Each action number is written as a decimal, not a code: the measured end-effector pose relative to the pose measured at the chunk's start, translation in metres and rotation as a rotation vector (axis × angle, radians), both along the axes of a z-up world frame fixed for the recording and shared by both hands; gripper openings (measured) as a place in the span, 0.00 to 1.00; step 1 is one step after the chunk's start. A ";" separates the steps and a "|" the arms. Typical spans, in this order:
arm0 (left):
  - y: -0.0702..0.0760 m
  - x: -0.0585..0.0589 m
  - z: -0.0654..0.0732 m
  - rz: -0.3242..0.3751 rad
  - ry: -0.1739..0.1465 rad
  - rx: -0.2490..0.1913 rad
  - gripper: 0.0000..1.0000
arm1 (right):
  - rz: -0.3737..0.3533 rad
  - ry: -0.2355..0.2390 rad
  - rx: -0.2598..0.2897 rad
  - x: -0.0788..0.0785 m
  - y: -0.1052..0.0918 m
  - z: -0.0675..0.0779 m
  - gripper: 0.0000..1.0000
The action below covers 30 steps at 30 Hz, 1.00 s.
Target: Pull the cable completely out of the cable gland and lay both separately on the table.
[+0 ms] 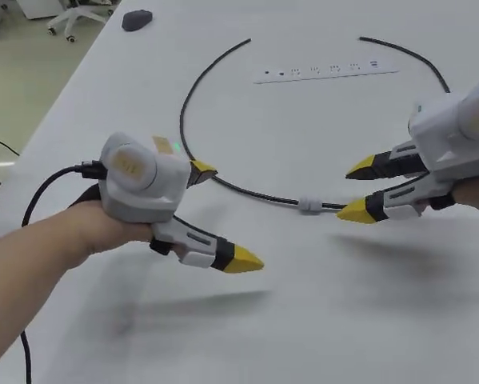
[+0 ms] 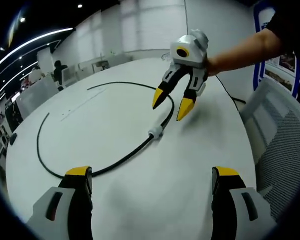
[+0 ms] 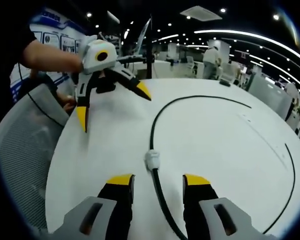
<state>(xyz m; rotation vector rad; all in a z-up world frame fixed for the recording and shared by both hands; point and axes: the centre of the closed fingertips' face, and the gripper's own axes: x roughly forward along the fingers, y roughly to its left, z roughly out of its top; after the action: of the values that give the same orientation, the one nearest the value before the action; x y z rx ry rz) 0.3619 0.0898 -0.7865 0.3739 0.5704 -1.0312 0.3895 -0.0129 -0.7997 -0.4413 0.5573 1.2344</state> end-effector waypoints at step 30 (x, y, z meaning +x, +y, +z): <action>-0.026 0.006 0.008 -0.053 -0.017 -0.066 0.95 | 0.097 0.012 0.006 0.000 0.032 -0.021 0.08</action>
<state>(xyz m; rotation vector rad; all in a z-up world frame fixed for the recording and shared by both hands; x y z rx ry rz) 0.3680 0.0634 -0.7786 0.3409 0.5117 -1.0943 0.3896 0.0194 -0.8206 -0.4602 0.5479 1.3317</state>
